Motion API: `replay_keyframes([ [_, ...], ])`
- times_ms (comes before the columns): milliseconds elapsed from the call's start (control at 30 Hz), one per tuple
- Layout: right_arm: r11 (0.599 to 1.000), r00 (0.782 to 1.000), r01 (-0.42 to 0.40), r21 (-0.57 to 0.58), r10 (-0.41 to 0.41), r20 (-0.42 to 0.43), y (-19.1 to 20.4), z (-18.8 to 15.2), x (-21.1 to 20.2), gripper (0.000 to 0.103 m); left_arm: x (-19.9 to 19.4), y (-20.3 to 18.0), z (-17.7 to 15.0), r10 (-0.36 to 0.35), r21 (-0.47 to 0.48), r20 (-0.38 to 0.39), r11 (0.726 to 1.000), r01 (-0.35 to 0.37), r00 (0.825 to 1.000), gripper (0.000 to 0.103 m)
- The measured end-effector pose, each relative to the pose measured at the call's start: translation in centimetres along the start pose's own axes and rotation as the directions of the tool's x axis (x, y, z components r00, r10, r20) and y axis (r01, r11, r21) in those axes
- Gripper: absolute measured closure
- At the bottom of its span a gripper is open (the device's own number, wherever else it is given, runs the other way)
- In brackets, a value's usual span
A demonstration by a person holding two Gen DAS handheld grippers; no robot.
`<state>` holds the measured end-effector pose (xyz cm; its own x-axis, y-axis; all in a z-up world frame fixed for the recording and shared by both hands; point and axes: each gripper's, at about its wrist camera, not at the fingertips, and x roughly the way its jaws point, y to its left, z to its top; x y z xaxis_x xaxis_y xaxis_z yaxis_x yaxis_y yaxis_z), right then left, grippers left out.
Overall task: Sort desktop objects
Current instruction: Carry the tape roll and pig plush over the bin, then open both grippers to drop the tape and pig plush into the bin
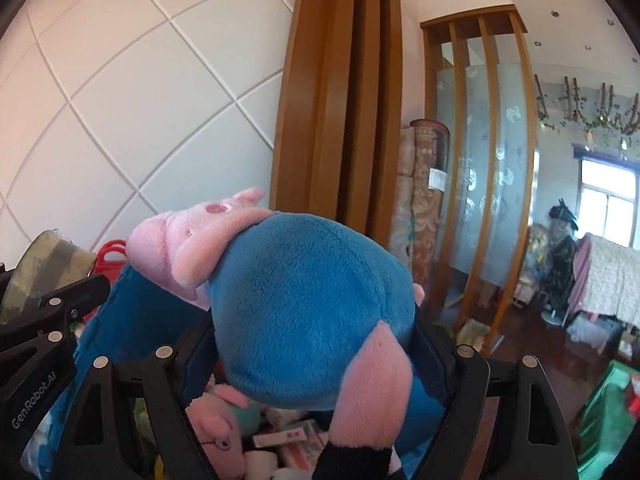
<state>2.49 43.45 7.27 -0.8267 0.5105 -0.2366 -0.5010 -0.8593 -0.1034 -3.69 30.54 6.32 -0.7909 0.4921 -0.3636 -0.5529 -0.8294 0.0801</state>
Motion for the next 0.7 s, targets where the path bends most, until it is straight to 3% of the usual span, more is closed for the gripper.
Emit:
replay_keyframes([
  [67, 1.0, 1.0, -0.002, -0.005, 0.002, -0.021, -0.8, -0.6, 1.1, 0.018, 0.9, -0.4, -0.3, 0.013, -0.006, -0.037, 1.0, -0.014, 0.999, 0.076],
  [200, 0.999, 0.997, -0.033, -0.028, 0.031, -0.068, -1.6, -1.2, 3.3, 0.016, 2.6, -0.2, -1.5, 0.034, -0.039, -0.126, 0.998, -0.04, 0.991, 0.041],
  [333, 0.999, 0.996, -0.011, -0.04, 0.007, -0.087, -1.9, -1.9, 4.2, 0.0, 3.4, 0.7, -2.8, 0.018, -0.085, -0.203, 0.996, -0.036, 0.979, 0.024],
  [500, 0.998, 0.988, -0.061, -0.005, 0.059, -0.142, -2.7, -2.3, 4.1, 0.0, 3.1, 1.1, -4.3, -0.03, -0.102, -0.306, 0.995, -0.002, 0.951, 0.021],
  [700, 0.996, 0.977, -0.09, -0.014, 0.085, -0.194, -1.1, -3.4, 2.2, 0.0, 1.0, 0.8, -5.3, 0.002, -0.009, -0.363, 1.0, -0.005, 0.932, 0.017],
])
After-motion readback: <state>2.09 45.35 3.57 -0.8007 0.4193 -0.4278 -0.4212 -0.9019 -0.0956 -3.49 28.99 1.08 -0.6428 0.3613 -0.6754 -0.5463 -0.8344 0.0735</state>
